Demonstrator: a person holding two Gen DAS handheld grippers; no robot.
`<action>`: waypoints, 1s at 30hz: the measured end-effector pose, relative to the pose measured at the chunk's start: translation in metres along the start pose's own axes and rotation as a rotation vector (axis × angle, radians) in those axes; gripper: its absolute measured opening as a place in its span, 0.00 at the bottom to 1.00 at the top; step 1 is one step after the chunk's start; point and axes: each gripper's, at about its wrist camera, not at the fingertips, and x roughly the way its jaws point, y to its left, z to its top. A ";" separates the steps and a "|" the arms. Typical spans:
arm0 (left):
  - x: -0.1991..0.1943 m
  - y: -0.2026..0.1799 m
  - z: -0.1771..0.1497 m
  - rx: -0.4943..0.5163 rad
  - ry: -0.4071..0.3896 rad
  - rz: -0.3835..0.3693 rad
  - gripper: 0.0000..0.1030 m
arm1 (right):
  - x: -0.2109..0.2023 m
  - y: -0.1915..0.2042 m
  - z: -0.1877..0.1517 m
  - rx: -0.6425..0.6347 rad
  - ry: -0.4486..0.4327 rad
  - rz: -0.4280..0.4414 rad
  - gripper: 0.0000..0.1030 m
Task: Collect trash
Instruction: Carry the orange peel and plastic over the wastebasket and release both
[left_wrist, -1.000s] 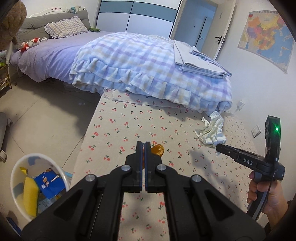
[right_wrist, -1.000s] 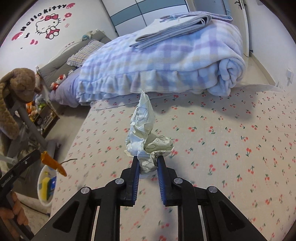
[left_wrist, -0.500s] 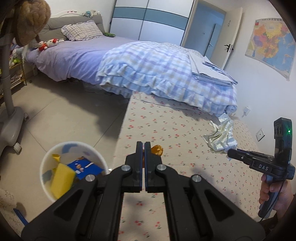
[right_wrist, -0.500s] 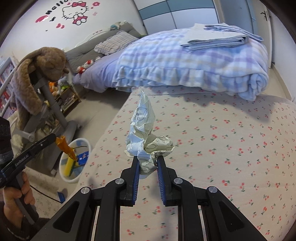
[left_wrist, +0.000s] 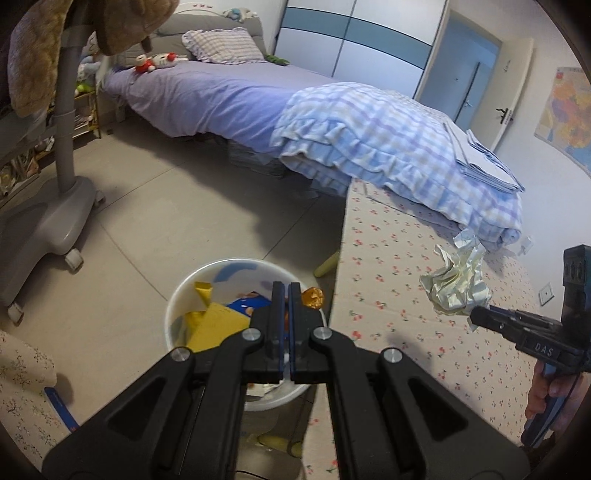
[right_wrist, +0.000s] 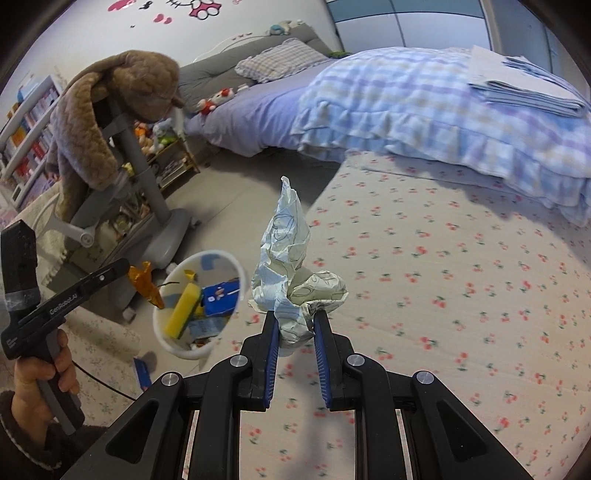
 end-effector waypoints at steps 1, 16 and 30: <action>0.001 0.005 0.001 -0.013 0.000 0.005 0.02 | 0.004 0.005 0.001 -0.005 0.004 0.005 0.19; 0.026 0.054 0.009 -0.143 -0.004 0.025 0.02 | 0.071 0.075 0.003 -0.079 0.074 0.066 0.19; 0.019 0.075 0.007 -0.204 0.103 0.115 0.74 | 0.102 0.098 0.000 -0.097 0.114 0.087 0.19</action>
